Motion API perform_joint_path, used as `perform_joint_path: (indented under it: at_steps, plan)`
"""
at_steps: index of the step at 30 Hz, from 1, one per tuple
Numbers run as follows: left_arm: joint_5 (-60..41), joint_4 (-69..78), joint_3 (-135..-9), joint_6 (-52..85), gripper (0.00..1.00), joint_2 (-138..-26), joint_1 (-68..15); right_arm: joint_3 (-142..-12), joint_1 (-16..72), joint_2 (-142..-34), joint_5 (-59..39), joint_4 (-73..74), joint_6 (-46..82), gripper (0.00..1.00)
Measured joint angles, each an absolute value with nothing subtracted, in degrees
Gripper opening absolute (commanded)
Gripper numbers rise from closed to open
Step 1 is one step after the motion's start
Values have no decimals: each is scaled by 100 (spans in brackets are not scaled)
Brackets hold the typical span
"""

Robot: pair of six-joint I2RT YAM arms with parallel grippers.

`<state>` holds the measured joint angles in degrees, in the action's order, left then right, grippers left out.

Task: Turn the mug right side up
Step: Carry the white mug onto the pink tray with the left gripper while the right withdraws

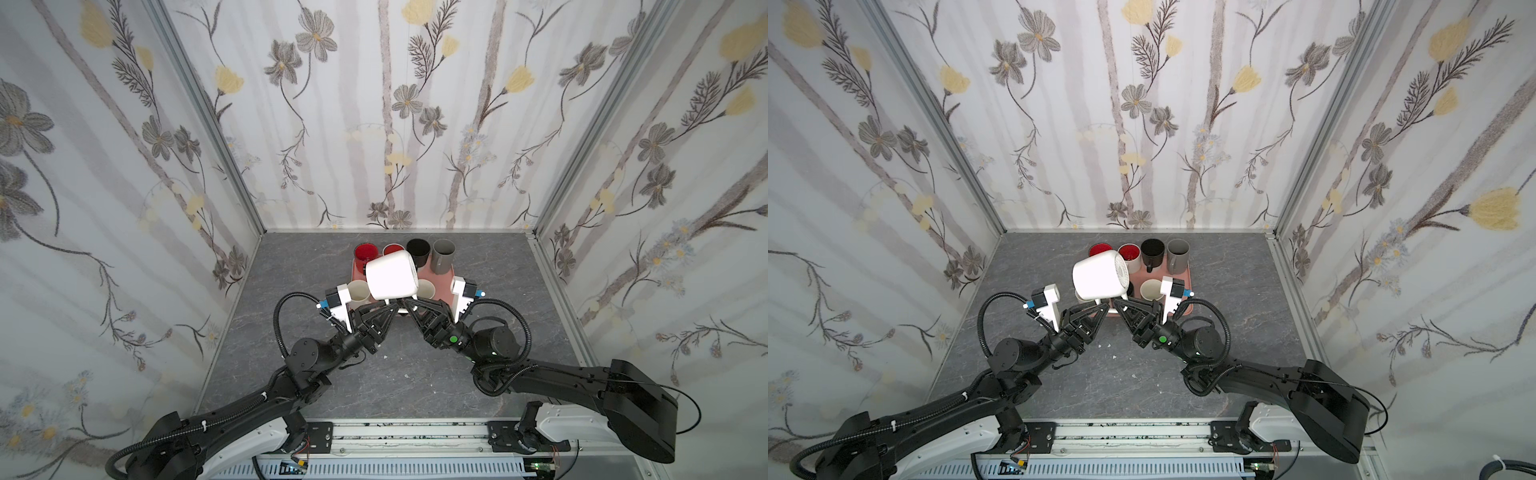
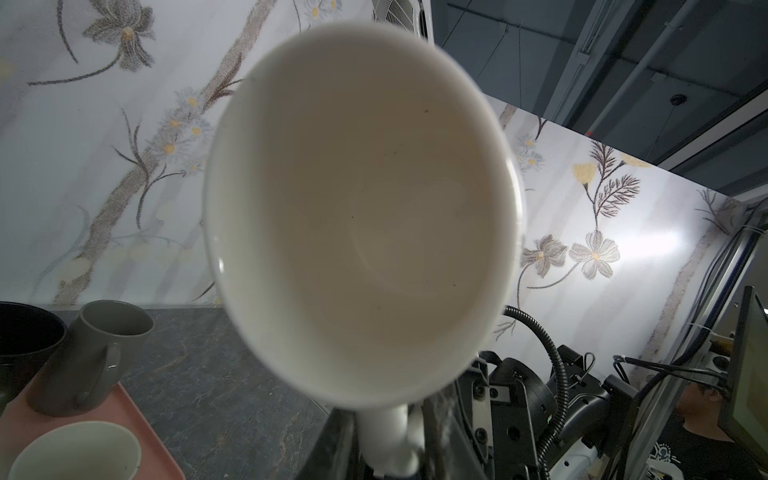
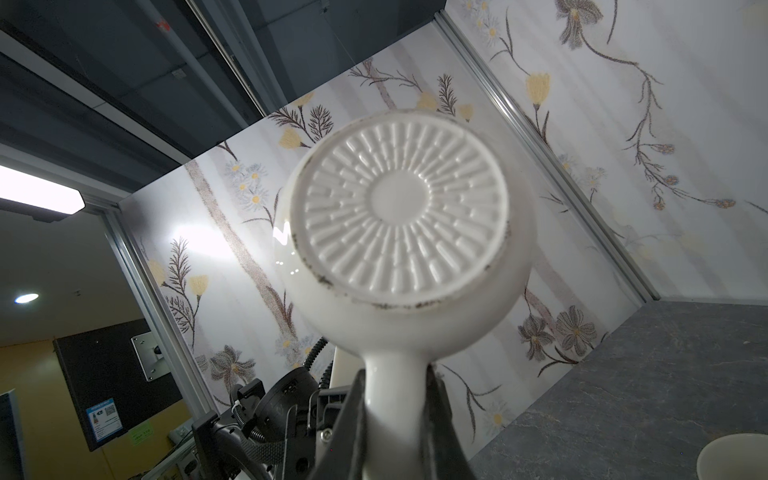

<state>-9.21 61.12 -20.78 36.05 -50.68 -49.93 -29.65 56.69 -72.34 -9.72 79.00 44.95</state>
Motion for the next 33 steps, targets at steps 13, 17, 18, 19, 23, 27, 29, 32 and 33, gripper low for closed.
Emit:
perform_joint_path:
  at_steps: [13, 17, 18, 19, 23, 27, 29, 32, 33]
  plan:
    - [-882, 6294, -2091, 3865, 7, -5111, -5006, -3002, 5725, -7481, -1000, 8160, 4547, 0]
    - [-904, 6305, -2139, 3898, 0, -5116, -5013, -2998, 5730, -7463, -967, 8182, 4641, 3]
    - [-923, 6254, -2180, 3896, 0, -5118, -5013, -2985, 5730, -7428, -950, 8176, 4635, 8]
    - [-928, 6180, -2233, 3896, 0, -5127, -5015, -2963, 5732, -7389, -915, 8162, 4624, 13]
    - [-989, 5664, -2508, 3800, 0, -5181, -5076, -2757, 5732, -7065, -683, 7964, 4525, 36]
    - [-650, 4823, -2919, 3592, 0, -5312, -5253, -2526, 5730, -6508, -307, 7448, 4329, 58]
    - [-467, 4390, -3146, 3481, 0, -5415, -5387, -2381, 5730, -6128, -58, 7102, 4204, 62]
    - [-108, 3677, -3522, 3315, 0, -5610, -5629, -2139, 5721, -5457, 454, 6414, 3992, 62]
    - [36, 3415, -3682, 3293, 0, -5706, -5704, -2093, 5712, -5175, 681, 6073, 3933, 62]
